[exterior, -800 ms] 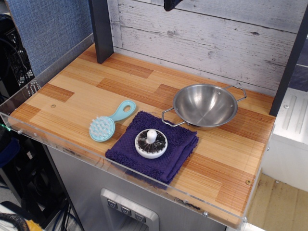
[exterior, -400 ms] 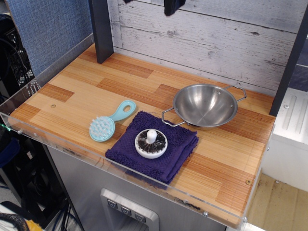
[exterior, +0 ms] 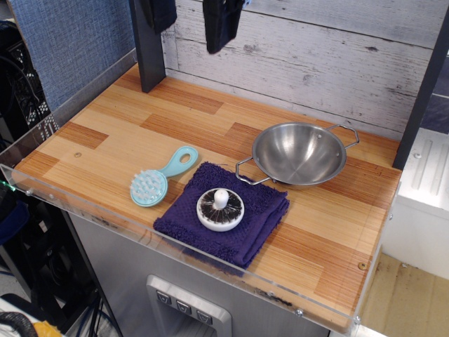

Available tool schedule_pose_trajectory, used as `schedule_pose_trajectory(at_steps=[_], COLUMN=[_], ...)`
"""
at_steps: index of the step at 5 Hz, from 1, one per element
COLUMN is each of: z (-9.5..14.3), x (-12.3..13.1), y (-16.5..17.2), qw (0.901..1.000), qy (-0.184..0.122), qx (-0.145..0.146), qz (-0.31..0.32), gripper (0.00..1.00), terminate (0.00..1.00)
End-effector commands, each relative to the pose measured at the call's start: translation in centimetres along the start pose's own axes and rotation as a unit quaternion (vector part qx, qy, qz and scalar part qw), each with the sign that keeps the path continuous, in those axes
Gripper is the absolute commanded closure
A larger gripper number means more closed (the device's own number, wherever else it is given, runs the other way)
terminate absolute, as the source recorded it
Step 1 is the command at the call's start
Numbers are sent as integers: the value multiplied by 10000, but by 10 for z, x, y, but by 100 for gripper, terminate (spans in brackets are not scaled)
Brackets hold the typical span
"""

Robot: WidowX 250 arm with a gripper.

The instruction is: Put the scrubber to the right of the cloth.

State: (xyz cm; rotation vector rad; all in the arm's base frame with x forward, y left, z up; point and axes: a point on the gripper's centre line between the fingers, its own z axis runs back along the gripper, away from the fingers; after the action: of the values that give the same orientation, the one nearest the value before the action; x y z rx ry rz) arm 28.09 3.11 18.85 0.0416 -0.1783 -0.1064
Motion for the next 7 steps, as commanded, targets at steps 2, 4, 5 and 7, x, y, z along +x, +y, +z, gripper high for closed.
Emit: schedule_pose_trajectory(at_steps=[2, 4, 5, 7], z=[-96, -145, -156, -168], x=[-21, -13, -13, -17], y=[53, 39, 32, 29], qw=[9980, 9940, 9914, 9858], qy=[341, 954, 1149, 1494], qx=[-149, -151, -158, -145], qz=[-505, -519, -607, -753], gripper=[0, 0, 0, 0], terminate=[0, 0, 0, 0])
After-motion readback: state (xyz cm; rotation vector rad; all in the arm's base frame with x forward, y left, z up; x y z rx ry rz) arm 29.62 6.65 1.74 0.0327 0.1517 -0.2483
